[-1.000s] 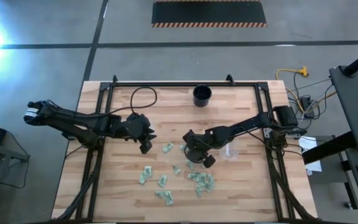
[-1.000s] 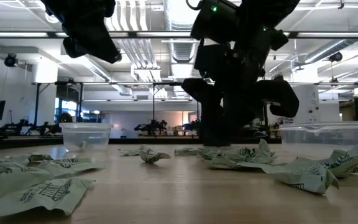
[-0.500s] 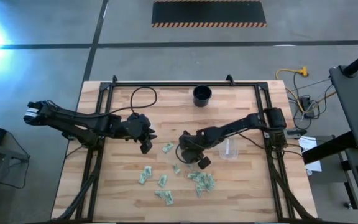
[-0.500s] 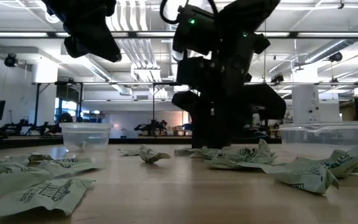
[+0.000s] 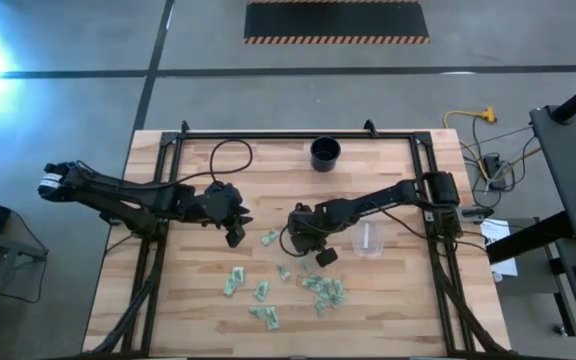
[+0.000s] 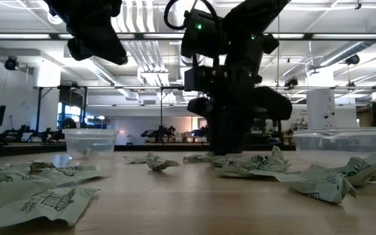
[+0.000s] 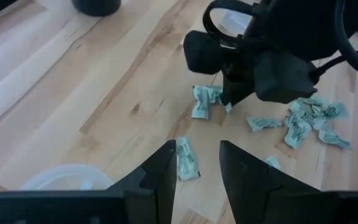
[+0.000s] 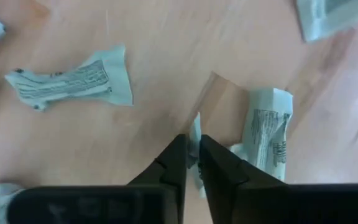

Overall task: Pick and place items into bin
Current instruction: Put the white sweetener packet into the right transparent bin

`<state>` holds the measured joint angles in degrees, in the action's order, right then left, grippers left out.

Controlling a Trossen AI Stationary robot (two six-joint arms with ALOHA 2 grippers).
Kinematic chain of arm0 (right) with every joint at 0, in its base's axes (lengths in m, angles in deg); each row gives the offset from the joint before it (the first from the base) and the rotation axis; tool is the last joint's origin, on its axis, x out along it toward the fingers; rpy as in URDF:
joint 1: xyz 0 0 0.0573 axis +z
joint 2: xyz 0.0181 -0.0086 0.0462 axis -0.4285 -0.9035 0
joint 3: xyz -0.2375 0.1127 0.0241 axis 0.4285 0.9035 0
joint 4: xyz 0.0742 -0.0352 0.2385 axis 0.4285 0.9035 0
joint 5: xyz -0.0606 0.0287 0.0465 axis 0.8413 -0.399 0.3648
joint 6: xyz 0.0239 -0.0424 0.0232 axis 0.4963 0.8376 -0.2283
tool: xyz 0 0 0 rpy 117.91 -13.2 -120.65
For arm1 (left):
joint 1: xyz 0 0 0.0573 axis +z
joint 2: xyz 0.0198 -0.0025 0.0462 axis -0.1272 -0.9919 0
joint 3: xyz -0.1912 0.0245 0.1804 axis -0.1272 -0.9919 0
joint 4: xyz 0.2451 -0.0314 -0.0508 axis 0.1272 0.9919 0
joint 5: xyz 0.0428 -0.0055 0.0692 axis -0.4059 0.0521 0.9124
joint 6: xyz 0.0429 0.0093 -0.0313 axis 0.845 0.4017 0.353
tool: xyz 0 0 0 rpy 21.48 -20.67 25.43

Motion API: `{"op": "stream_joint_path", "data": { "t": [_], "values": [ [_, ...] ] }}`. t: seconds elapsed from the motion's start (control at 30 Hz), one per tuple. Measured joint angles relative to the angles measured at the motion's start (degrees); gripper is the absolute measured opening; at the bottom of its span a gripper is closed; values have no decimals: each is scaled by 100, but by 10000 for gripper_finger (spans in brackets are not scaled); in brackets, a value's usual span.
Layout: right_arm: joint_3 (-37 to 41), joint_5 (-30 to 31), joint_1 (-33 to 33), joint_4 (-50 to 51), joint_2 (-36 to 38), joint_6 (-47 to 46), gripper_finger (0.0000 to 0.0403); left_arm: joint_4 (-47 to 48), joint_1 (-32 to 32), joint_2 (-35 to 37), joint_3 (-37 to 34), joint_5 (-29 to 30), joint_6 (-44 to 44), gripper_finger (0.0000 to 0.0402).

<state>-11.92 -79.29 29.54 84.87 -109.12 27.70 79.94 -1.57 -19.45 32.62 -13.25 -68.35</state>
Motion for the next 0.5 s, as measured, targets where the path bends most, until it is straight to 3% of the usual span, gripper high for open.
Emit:
{"op": "stream_joint_path", "data": {
  "t": [0.33,0.5],
  "values": [
    [2,-61,9,100,801,-772,9,-21,-14,0,-2,-1,128,105],
    [0,61,13,659,1418,-1239,9,-259,-14,0,-2,-4,316,105]
  ]
}}
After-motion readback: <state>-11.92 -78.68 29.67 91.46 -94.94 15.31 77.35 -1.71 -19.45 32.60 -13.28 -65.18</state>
